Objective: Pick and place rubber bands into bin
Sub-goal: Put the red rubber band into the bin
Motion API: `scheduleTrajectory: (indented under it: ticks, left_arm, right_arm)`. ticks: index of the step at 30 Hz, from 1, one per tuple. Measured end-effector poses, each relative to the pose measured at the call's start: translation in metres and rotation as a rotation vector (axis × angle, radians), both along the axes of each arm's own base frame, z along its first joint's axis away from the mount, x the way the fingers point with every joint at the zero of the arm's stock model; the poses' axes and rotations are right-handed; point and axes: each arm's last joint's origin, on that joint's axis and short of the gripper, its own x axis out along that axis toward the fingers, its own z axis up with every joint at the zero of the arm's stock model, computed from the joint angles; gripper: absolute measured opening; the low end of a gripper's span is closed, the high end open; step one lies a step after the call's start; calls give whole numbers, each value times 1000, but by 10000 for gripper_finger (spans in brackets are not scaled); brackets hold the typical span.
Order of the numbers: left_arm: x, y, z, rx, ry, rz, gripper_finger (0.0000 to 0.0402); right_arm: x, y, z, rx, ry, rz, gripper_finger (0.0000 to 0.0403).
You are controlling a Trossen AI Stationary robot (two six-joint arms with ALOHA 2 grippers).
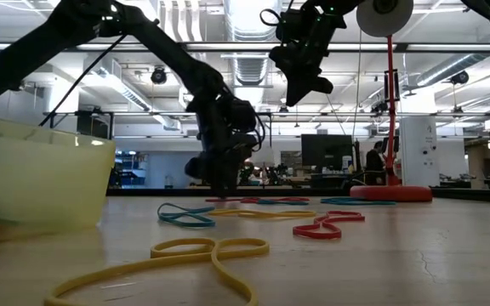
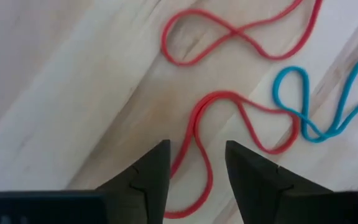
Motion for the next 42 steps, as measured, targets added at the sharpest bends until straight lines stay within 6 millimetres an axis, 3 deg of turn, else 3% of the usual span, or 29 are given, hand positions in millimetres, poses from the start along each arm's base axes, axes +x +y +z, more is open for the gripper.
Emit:
scheduleTrajectory:
  ticks: [9,16,26,31,42]
  left_arm:
    - [-7,-5,-14,-52,-6,-15,138]
    - [-2,-13,-18,34,18,-64,133]
    - [16,-33,-24,227,24,-134,56]
    - [11,-39,-37,215,34,-133,38]
    - [12,-42,-30,124,-1,-182,1]
  right_arm:
    - [0,0,0,9,-5,-21,9]
    - [0,0,0,17,-9,-40,9]
    - [-1,1,-1,37,4,-58,8]
    - [-4,2,-2,53,30,-58,8]
    - [-3,2,-2,52,28,-58,8]
